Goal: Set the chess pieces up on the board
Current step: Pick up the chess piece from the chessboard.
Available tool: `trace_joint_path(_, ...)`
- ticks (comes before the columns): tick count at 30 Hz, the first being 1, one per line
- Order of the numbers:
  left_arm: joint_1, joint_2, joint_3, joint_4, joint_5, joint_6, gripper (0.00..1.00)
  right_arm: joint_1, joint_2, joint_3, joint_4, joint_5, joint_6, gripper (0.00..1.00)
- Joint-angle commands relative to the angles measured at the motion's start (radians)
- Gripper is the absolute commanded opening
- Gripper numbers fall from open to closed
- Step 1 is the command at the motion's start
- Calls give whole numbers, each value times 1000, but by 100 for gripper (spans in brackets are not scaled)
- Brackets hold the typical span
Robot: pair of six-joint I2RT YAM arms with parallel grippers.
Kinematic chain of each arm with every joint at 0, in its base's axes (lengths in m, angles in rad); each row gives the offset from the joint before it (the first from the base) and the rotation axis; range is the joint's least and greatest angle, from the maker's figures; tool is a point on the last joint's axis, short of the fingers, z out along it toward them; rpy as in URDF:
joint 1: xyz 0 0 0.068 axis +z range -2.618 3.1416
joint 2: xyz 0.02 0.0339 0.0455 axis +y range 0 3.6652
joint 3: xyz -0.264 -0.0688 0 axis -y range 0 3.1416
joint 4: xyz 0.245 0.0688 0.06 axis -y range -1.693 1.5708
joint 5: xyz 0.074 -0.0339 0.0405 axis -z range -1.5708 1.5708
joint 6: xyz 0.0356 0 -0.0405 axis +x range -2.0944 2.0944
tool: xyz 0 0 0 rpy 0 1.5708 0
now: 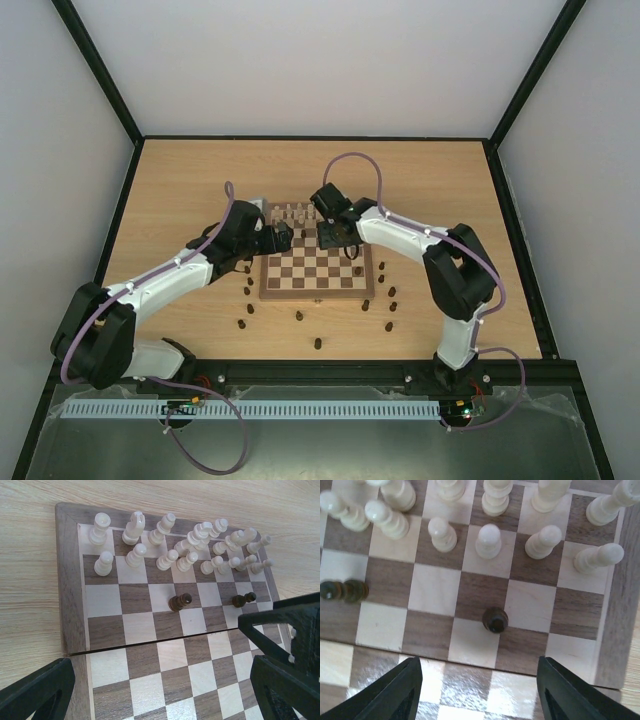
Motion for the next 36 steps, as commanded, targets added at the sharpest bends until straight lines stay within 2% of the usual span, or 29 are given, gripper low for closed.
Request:
trace_joint_path(1,5,-11,-8,19,11,7,99,-20,40,61,-30,18,0,58)
trace_joint_path(8,5,-20,-11,19,14,7,99,-44,84,89,-19,6,-4,40)
trace_joint_path(21,6,-17,-11,19,8,8,99,-55,120,111,0,-11,-21,29)
trace_joint_path(28,7,-11,-11,22,11,6,99,-57,119,110,-9,-22,-22,13)
trace_joint_path(36,6,1,-9,26,20,7,99,-30,23,36,-28,-14,-17,11)
